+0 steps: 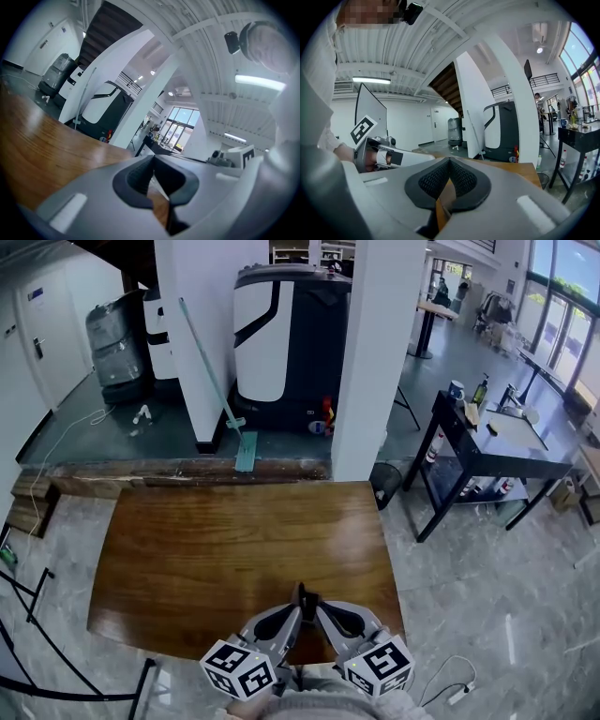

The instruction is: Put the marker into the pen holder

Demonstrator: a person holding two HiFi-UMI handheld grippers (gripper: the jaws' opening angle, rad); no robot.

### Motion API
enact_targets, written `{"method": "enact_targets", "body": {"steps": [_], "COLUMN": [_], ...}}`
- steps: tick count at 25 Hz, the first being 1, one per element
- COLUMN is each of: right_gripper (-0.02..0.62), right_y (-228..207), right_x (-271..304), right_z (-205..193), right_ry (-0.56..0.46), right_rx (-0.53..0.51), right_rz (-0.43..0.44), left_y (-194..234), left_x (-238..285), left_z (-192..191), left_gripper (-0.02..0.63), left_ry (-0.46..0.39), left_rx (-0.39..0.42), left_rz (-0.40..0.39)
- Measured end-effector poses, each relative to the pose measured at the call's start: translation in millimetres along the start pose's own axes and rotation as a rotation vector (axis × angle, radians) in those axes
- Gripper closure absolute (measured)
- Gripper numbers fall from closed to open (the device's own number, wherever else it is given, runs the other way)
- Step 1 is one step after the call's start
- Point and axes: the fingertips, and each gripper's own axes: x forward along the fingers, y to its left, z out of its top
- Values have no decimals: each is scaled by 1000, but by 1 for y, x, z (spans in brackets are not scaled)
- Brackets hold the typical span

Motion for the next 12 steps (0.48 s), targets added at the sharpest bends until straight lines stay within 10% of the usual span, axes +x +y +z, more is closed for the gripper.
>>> {"method": "enact_targets", "body": {"steps": [12], "right_gripper": [596], "right_y": [0], "right_x": [3], "right_z": [-12], "right_ry": [39], "right_rx": [-8], "right_rz": [-12], "left_y": [9], "left_x": [-2], "left_z": [-8], "left_gripper": [600], "left_ry": [16], "left_rx": [-12], "left_rz": [32]}}
